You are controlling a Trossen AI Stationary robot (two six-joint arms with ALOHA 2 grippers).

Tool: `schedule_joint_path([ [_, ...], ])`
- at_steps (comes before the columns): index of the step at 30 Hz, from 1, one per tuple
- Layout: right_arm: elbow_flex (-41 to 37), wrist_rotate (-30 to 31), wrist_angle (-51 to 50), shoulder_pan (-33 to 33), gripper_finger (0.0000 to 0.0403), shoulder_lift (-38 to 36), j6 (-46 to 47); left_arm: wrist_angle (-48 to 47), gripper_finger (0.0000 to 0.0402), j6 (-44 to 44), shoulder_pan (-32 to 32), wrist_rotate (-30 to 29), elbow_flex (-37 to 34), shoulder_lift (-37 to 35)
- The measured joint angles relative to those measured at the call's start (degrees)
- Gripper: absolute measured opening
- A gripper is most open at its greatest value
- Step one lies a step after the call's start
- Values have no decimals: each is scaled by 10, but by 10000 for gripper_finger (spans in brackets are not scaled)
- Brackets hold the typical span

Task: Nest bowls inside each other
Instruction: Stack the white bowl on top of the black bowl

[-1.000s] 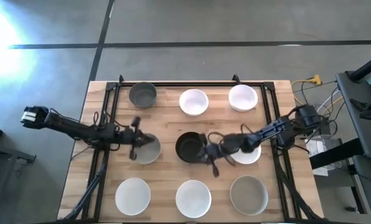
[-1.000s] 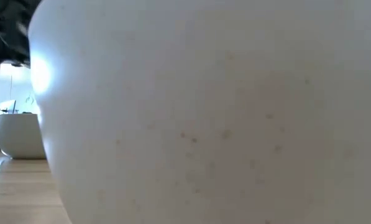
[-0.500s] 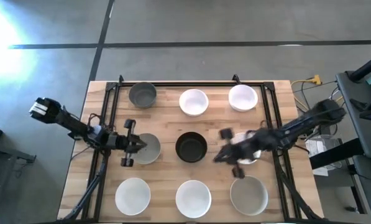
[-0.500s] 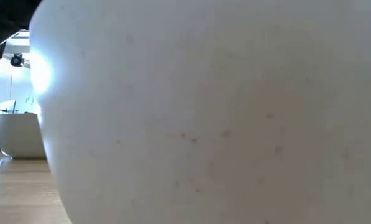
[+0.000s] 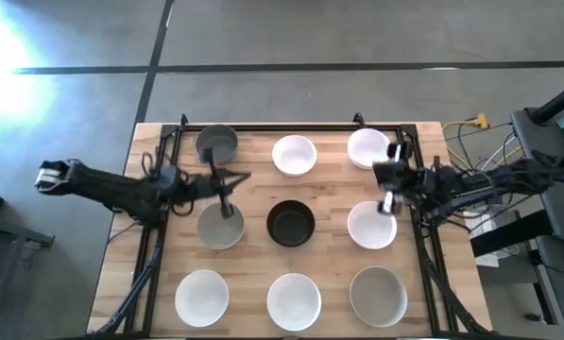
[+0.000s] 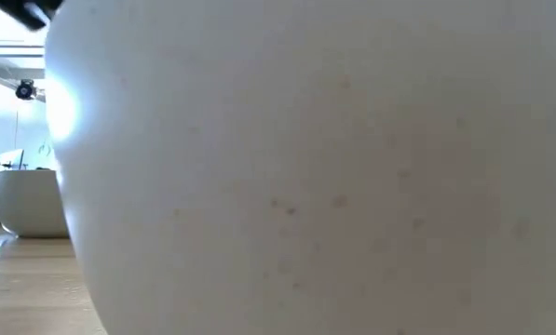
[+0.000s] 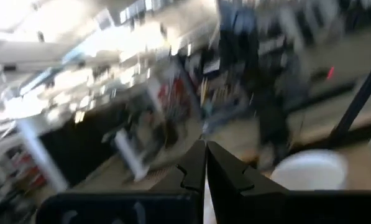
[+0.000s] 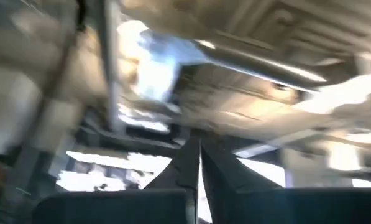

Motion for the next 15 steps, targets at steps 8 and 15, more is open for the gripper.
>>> schedule_joint_path([
  [8, 137, 210, -396, -116, 9, 4, -167, -213, 0, -59, 132, 36, 52, -62],
  [15, 312, 154, -867, -251, 9, 69, 9, -236, 0, -146, 148, 35, -36, -95],
])
